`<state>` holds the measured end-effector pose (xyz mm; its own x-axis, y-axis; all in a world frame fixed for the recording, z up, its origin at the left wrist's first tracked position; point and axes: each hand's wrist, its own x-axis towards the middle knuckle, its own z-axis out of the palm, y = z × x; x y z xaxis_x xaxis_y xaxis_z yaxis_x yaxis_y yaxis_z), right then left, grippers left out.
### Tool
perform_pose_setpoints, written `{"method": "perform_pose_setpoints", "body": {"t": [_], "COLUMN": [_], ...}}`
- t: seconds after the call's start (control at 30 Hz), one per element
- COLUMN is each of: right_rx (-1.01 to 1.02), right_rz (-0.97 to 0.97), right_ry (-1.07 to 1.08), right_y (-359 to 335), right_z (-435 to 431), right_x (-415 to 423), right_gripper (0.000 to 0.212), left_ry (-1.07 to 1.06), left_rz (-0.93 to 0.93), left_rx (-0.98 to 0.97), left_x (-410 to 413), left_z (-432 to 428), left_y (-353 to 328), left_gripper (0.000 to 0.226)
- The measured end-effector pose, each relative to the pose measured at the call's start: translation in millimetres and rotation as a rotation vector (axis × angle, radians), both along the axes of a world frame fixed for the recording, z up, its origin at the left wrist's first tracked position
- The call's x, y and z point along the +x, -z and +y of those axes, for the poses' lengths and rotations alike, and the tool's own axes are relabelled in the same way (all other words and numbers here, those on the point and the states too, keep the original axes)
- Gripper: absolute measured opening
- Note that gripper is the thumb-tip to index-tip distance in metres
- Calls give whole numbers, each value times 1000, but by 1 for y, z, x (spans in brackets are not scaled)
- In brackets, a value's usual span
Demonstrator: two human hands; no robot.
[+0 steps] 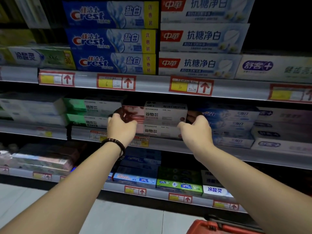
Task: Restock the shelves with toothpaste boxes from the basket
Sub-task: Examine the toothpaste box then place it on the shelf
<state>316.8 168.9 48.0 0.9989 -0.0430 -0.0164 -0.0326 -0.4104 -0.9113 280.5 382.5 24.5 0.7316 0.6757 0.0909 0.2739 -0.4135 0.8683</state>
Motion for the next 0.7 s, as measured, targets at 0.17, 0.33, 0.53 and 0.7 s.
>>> {"method": "perform_pose_setpoints", "body": {"t": [0.17, 0.33, 0.53, 0.7], "right_rx": [-43, -74, -9, 9], "right_rz": [11, 20, 97, 69], "right_ry": [-24, -41, -108, -92], "right_y": [-6, -10, -10, -4], "right_z": [2, 6, 8, 2], "right_x": [2, 6, 12, 9], "right_gripper": [15, 15, 20, 8], "left_ry": [36, 68, 118, 104], "left_rz": [-30, -20, 3, -4], "left_rx": [-92, -122, -168, -170], "left_x": [5, 8, 12, 11], "left_z": [-5, -6, -3, -4], "left_y": [-4, -8, -7, -5], "left_gripper": [26, 27, 35, 21]}}
